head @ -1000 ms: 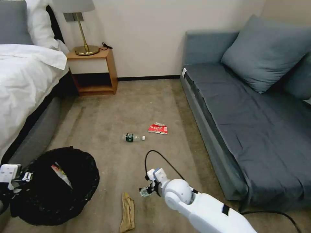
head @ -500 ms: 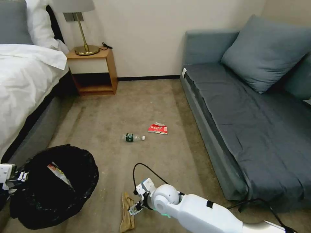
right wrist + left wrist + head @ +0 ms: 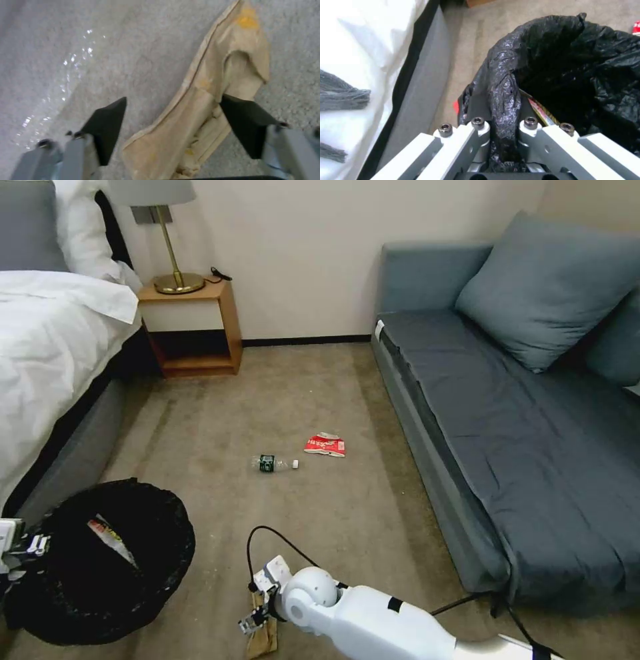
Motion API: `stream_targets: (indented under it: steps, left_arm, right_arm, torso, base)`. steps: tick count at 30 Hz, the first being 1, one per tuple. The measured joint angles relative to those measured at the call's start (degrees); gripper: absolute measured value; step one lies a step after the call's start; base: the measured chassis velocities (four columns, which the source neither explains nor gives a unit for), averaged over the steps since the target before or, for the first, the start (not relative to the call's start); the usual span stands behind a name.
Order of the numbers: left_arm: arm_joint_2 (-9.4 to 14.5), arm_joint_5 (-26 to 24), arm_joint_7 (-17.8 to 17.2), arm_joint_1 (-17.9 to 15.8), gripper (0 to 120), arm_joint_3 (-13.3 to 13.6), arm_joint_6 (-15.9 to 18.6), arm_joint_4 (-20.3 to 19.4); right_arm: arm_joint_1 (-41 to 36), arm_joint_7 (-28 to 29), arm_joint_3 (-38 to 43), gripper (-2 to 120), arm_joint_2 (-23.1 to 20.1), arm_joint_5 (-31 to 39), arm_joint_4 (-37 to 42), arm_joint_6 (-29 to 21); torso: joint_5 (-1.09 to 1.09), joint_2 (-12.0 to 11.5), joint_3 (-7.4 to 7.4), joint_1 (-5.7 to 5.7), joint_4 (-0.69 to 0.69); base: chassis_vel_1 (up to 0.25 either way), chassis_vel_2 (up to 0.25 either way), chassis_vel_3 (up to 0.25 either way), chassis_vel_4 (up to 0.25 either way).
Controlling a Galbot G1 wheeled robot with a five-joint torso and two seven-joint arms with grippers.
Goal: Pick up the trash bin, then pick up the garbage on the floor and place it into the trash bin.
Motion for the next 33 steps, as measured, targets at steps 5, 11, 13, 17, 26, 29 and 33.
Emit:
stream_targets:
  steps: [5, 11, 13, 17, 26, 29, 33]
  left_arm:
    - [0.06, -0.02, 0.02, 0.02, 5, 0.2, -0.1, -0.02]
    - [-0.33, -0.27, 0.01, -0.06, 5, 0.2, -0.1, -0.33]
    - [-0.53, -0.32, -0.03, 0.02, 5, 0.2, -0.12, -0.33]
    - [-0.84, -0.36, -0.12, 0.24, 5, 0.19, -0.19, -0.22]
    - [-0.94, -0.52, -0.13, 0.15, 5, 0.47, -0.15, -0.27]
    - [-0.95, -0.62, -0.13, 0.18, 5, 0.48, -0.12, -0.13]
    - [-1.36, -1.09, -0.13, -0.06, 5, 0.39, -0.05, 0.04]
  right_arm:
    - [-0.82, -0.86, -0.11, 52, 0.03, -2.1, -0.23, 0.02]
    - [-0.73, -1.32, 0.1, 28, 0.72, -4.24, -0.89, 0.07]
    - [-0.77, -1.37, 0.22, 22, 0.79, -4.49, -0.91, 0.08]
    - [-1.0, -1.52, 0.58, 10, 0.55, -5.16, -0.69, 0.1]
    - [-3.78, -1.51, 5.74, 0, -2.82, -5.84, 5.02, 0.12]
    - [-5.08, -1.22, 9.65, 0, -5.84, -5.53, 9.41, 0.13]
    - [-7.08, -0.53, 16.39, 0, -10.79, -2.19, 18.22, 0.24]
  torso:
    - [0.0, 0.01, 0.0, 0.0, -0.01]
    - [0.0, 0.0, 0.0, 0.0, -0.01]
    - [0.01, 0.0, 0.0, 0.0, -0.01]
    - [0.01, 0.0, 0.0, 0.0, 0.0]
    - [0.02, 0.0, 0.0, 0.0, 0.0]
    - [0.02, 0.0, 0.0, 0.0, 0.0]
    - [0.02, 0.01, 0.0, 0.0, -0.02]
  base:
    - [0.0, 0.0, 0.0, 0.0]
    - [0.0, 0.0, 0.0, 0.0]
    - [0.0, 0.0, 0.0, 0.0]
    - [0.0, 0.0, 0.0, 0.0]
    - [0.0, 0.0, 0.0, 0.0]
    - [0.0, 0.0, 0.0, 0.0]
    - [0.0, 0.0, 0.0, 0.0]
